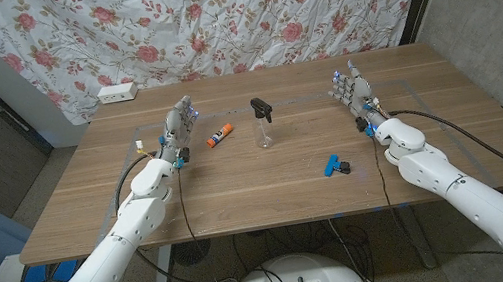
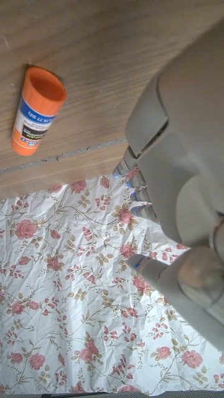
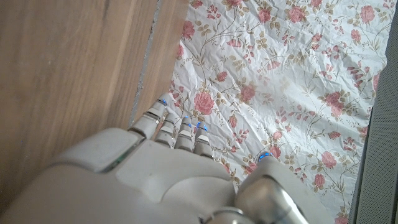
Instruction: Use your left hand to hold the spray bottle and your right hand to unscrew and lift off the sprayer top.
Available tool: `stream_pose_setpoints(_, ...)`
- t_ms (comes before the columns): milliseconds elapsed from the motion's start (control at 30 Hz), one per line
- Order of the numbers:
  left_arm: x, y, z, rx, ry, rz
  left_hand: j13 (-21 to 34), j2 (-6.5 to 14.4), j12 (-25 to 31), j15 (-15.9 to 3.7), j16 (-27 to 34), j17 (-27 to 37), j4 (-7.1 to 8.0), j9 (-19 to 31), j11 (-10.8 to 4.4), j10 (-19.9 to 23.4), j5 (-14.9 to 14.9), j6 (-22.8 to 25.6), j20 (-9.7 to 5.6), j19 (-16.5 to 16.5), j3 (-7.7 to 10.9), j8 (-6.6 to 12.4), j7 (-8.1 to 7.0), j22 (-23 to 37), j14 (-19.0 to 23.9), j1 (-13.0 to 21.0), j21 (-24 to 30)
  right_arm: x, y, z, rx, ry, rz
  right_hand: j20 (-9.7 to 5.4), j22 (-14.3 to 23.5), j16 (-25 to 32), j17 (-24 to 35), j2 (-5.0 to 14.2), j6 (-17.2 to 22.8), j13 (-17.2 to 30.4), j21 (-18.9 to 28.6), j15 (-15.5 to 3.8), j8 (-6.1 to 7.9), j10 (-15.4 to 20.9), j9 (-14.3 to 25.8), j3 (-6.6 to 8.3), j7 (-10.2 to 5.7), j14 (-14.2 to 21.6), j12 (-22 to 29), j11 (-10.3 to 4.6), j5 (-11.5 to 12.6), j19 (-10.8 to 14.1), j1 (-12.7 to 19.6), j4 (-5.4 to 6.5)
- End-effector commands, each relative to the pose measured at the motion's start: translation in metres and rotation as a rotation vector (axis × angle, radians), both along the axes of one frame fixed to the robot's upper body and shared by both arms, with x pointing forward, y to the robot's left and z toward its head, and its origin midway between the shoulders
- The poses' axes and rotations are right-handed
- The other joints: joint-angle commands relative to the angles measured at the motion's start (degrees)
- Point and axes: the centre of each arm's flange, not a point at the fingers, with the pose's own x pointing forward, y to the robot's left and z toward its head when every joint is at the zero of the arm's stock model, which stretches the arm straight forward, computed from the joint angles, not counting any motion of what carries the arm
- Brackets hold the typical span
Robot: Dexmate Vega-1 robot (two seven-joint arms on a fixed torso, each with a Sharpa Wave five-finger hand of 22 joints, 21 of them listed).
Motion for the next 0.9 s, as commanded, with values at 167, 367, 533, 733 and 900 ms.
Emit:
stream_pose_setpoints(167, -0.007, -0.007, -0.001, 0.040, 0.023, -0.006, 0.29, 0.30, 0.13, -0.81, 0.36, 0.30, -4.64, 0.16, -0.81, 0.71, -0.38, 0.76, -1.64, 0.66, 1.08, 0.41, -0.85, 0.00, 0.49, 3.15, 0.14, -0.003, 0.004, -0.010, 0.013, 0.007, -0.016, -0.04, 0.10, 0.34, -0.05, 0.32, 0.83, 0.07, 0.46, 0.11, 0.40, 0.47, 0.28, 0.42, 0.04, 0.58, 0.27, -0.12, 0.38, 0.25, 0.00, -0.37)
stream_pose_setpoints(367, -0.007, -0.014, 0.003, 0.101, 0.039, -0.049, 0.31, -0.62, 0.13, -1.24, 0.31, 0.34, -7.50, 0.18, -1.38, 1.48, -0.63, 0.99, -1.86, 0.69, 1.47, 0.52, -1.29, 0.00, 0.77, 4.88, -0.01, -0.004, 0.000, -0.010, 0.006, 0.015, -0.014, -0.02, 0.10, 0.30, -0.27, 0.35, 0.80, 0.03, 0.48, 0.13, 0.38, 0.48, 0.27, 0.46, -0.01, 0.59, 0.31, -0.15, 0.44, 0.18, 0.02, -0.52)
stream_pose_setpoints(533, -0.008, -0.018, 0.008, 0.139, 0.036, -0.075, 0.32, -1.07, 0.13, -1.39, 0.27, 0.36, -9.31, 0.21, -1.58, 2.04, -0.67, 1.16, -1.96, 0.65, 1.74, 0.61, -1.51, 0.00, 0.90, 6.07, -0.10, -0.002, -0.004, -0.006, -0.006, 0.020, -0.020, -0.06, 0.09, 0.28, -0.41, 0.39, 0.71, 0.01, 0.48, 0.12, 0.35, 0.39, 0.26, 0.50, -0.01, 0.58, 0.29, -0.10, 0.48, 0.11, 0.05, -0.62)
stream_pose_setpoints(733, -0.009, -0.018, 0.009, 0.180, 0.026, -0.095, 0.34, -1.55, 0.15, -1.75, 0.29, 0.37, -11.14, 0.23, -2.27, 2.74, -0.64, 1.84, -2.04, 0.66, 2.04, 0.88, -2.09, 0.00, 1.17, 7.47, -0.14, 0.000, -0.008, -0.004, -0.020, 0.023, -0.025, -0.11, 0.09, 0.27, -0.59, 0.44, 0.66, -0.02, 0.49, 0.13, 0.33, 0.31, 0.26, 0.56, -0.01, 0.62, 0.29, -0.12, 0.52, 0.08, 0.11, -0.75)
stream_pose_setpoints(900, -0.010, -0.017, 0.010, 0.210, 0.022, -0.110, 0.35, -1.96, 0.29, -2.34, 0.41, 0.38, -12.15, 0.24, -2.72, 3.68, -0.56, 2.45, -2.12, 0.77, 2.27, 1.10, -2.71, 0.00, 1.72, 8.57, -0.14, 0.001, -0.011, -0.004, -0.021, 0.022, -0.025, -0.14, 0.09, 0.24, -0.78, 0.48, 0.61, -0.04, 0.52, 0.06, 0.32, 0.31, 0.25, 0.62, -0.04, 0.63, 0.31, -0.16, 0.56, 0.06, 0.18, -0.90)
